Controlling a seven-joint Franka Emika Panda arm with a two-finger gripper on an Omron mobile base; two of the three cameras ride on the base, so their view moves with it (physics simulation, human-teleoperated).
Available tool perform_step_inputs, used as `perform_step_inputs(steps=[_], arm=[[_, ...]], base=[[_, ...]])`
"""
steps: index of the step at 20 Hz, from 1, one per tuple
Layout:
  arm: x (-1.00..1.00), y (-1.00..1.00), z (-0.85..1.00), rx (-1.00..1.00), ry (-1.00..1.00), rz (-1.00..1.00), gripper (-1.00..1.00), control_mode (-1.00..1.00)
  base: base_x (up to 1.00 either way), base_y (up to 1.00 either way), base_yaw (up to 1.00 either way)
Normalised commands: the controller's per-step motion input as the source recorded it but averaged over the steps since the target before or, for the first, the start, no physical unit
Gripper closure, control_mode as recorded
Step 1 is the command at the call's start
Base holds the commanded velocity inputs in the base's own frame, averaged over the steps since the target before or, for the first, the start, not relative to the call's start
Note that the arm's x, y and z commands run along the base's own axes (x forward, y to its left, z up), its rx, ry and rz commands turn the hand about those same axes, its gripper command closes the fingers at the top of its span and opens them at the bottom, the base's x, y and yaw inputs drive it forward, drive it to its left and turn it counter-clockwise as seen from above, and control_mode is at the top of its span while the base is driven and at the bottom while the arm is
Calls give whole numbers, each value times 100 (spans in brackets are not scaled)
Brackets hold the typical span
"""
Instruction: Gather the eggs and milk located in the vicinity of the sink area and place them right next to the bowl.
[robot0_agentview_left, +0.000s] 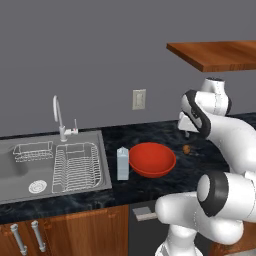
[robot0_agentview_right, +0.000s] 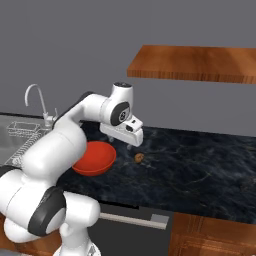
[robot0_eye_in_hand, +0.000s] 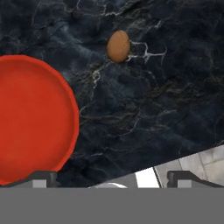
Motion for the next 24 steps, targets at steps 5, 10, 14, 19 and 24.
perform_step_inputs(steps=[5,10,14,19,24], arm=[[17,-15,-24,0,1,-6,-100,-100],[19,-10,-27,0,2,-6,-100,-100],[23,-10,-28,0,1,-5,-100,-100],[26,-11,-23,0,4,-5,-100,-100],[29,-8,-18,0,6,-4,-100,-100]], base=[[0,0,0],[0,0,0],[0,0,0],[0,0,0],[0,0,0]])
